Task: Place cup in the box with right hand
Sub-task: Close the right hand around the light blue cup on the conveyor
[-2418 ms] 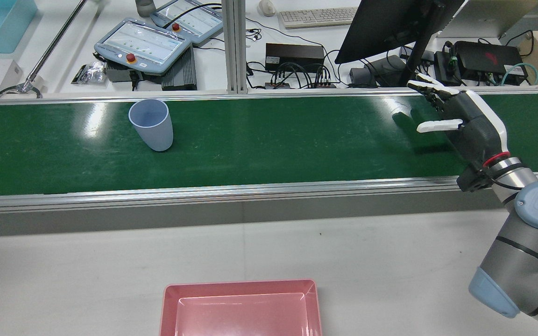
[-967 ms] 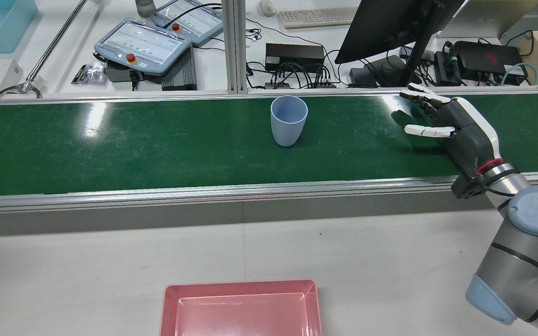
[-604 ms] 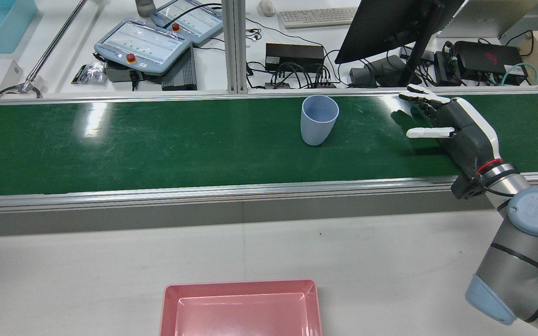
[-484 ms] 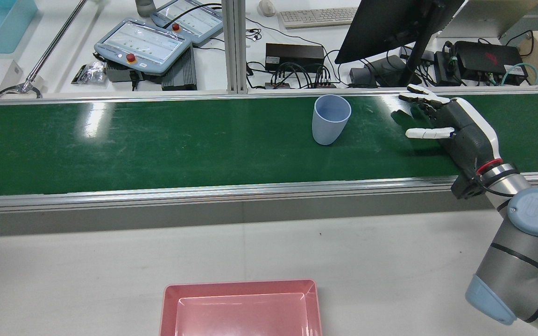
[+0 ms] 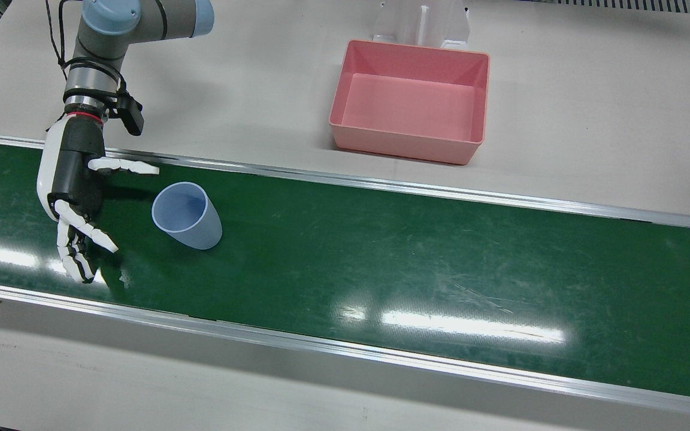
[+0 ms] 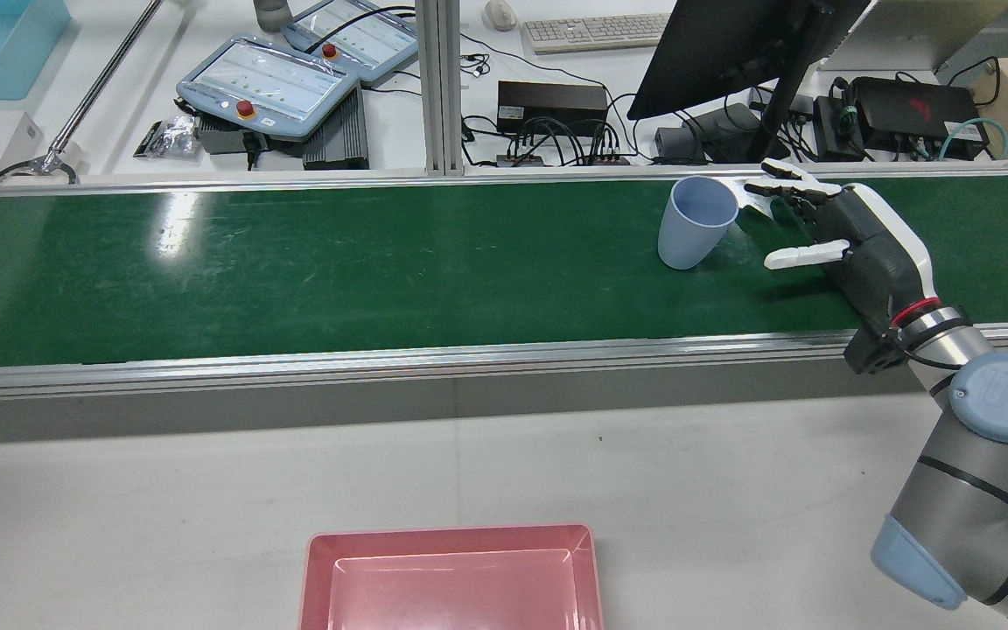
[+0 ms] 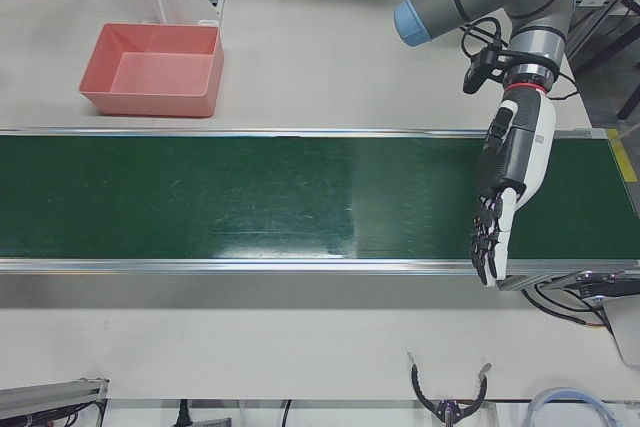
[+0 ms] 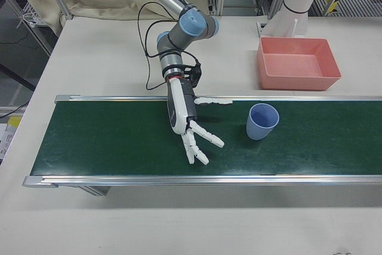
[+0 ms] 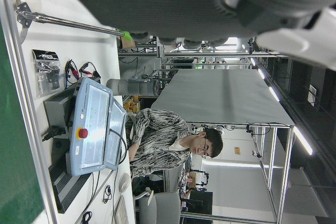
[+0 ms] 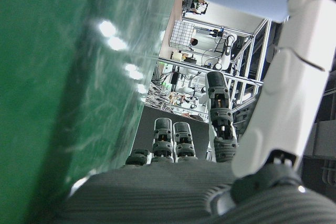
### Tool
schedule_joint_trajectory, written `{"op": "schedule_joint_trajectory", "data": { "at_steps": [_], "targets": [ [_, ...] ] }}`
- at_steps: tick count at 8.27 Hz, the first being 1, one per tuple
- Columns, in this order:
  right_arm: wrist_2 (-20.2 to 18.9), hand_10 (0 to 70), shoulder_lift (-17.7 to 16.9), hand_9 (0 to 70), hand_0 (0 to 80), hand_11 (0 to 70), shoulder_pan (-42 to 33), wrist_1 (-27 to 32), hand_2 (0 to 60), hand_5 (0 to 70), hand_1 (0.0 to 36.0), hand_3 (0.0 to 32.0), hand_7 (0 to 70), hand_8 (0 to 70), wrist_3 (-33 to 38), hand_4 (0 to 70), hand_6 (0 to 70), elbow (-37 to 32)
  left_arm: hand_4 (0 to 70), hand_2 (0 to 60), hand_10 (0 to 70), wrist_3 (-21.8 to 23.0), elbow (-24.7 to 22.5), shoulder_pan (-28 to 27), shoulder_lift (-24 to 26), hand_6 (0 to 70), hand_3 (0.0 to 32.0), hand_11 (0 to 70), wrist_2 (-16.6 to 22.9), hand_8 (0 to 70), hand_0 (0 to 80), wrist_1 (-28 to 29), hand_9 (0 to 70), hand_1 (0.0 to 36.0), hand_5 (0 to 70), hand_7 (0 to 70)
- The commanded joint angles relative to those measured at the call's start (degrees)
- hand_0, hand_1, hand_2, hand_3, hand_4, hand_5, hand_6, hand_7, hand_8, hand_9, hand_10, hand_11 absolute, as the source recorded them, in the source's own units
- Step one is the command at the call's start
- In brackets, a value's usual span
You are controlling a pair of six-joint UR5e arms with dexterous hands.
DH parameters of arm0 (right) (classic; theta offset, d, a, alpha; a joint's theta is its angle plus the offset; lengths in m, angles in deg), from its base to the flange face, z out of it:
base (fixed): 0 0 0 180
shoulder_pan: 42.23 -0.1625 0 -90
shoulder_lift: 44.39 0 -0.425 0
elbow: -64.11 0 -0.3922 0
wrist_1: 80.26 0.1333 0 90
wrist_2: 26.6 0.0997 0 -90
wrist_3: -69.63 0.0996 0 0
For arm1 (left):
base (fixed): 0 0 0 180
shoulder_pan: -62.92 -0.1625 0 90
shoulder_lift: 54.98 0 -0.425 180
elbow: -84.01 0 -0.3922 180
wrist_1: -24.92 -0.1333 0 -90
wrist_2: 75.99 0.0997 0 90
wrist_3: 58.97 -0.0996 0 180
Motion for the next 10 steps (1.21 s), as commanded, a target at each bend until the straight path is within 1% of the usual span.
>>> {"op": "schedule_joint_trajectory", "data": {
  "at_steps": [1, 2, 3, 4, 5, 6, 7, 8, 9, 10],
  "targets": [
    [0.0, 2.8, 0.1, 18.8, 54.0, 5.9, 0.0, 0.0, 8.0, 6.4, 16.6, 0.0, 19.8, 10.4, -0.2, 18.5, 6.0, 0.0, 0.0, 0.0, 0.0, 0.0, 0.0, 0.0, 0.0, 0.0, 0.0, 0.0, 0.0, 0.0, 0.0, 0.0, 0.0, 0.0, 0.0, 0.0],
    [0.0, 2.8, 0.1, 19.2, 55.2, 5.9, 0.0, 0.0, 2.6, 6.4, 15.0, 0.0, 20.3, 10.5, -0.3, 21.2, 6.0, 0.0, 0.0, 0.0, 0.0, 0.0, 0.0, 0.0, 0.0, 0.0, 0.0, 0.0, 0.0, 0.0, 0.0, 0.0, 0.0, 0.0, 0.0, 0.0],
    [0.1, 3.0, 0.1, 19.5, 54.9, 6.1, -0.2, -0.1, 5.5, 6.6, 16.2, 0.0, 20.8, 10.8, -0.5, 20.4, 6.2, 0.0, 0.0, 0.0, 0.0, 0.0, 0.0, 0.0, 0.0, 0.0, 0.0, 0.0, 0.0, 0.0, 0.0, 0.0, 0.0, 0.0, 0.0, 0.0],
    [1.7, 3.2, 0.2, 20.1, 55.0, 6.5, -0.2, -1.6, 5.5, 6.6, 16.3, 0.0, 21.5, 11.1, -0.5, 21.2, 6.4, 0.1, 0.0, 0.0, 0.0, 0.0, 0.0, 0.0, 0.0, 0.0, 0.0, 0.0, 0.0, 0.0, 0.0, 0.0, 0.0, 0.0, 0.0, 0.0],
    [3.8, 4.6, 0.3, 22.7, 55.1, 8.4, -0.3, -3.3, 6.6, 6.9, 17.1, 0.0, 25.0, 12.7, -0.4, 23.6, 7.2, 0.4, 0.0, 0.0, 0.0, 0.0, 0.0, 0.0, 0.0, 0.0, 0.0, 0.0, 0.0, 0.0, 0.0, 0.0, 0.0, 0.0, 0.0, 0.0],
    [4.7, 9.6, 0.1, 35.0, 55.2, 15.8, -0.4, -4.4, 31.9, 8.6, 24.2, 0.0, 47.1, 19.5, -0.3, 29.2, 12.3, 0.6, 0.0, 0.0, 0.0, 0.0, 0.0, 0.0, 0.0, 0.0, 0.0, 0.0, 0.0, 0.0, 0.0, 0.0, 0.0, 0.0, 0.0, 0.0],
    [4.7, 26.2, -0.1, 67.4, 49.3, 39.3, -0.5, -4.8, 60.0, 11.9, 32.6, 0.0, 70.0, 41.5, -0.1, 45.0, 24.8, 0.9, 0.0, 0.0, 0.0, 0.0, 0.0, 0.0, 0.0, 0.0, 0.0, 0.0, 0.0, 0.0, 0.0, 0.0, 0.0, 0.0, 0.0, 0.0],
    [4.7, 44.7, -0.1, 70.0, 49.6, 63.6, -0.9, -4.8, 60.0, 14.7, 35.7, 0.0, 70.0, 60.4, 0.0, 70.0, 35.8, 1.2, 0.0, 0.0, 0.0, 0.0, 0.0, -0.1, 0.0, 0.0, 0.0, 0.0, 0.0, 0.0, 0.0, 0.0, 0.0, 0.0, 0.0, 0.0],
    [4.7, 50.1, -0.3, 70.0, 51.8, 70.0, -1.0, -4.8, 60.0, 15.5, 36.0, 0.0, 70.0, 64.0, 0.1, 70.0, 37.8, 2.4, 0.0, 0.0, 0.0, 0.0, 0.0, 0.0, -0.1, 0.0, 0.0, 0.0, 0.0, 0.0, 0.0, 0.0, 0.0, 0.0, 0.0, 0.0],
    [4.5, 50.3, -0.4, 70.0, 53.9, 70.0, -1.0, -4.8, 60.0, 15.8, 36.0, 0.0, 70.0, 63.2, 0.1, 70.0, 36.9, 4.5, 0.0, 0.0, 0.0, 0.0, 0.0, 0.0, 0.0, 0.0, 0.0, 0.0, 0.0, 0.0, 0.0, 0.0, 0.0, 0.0, 0.0, 0.0]
  ]
}}
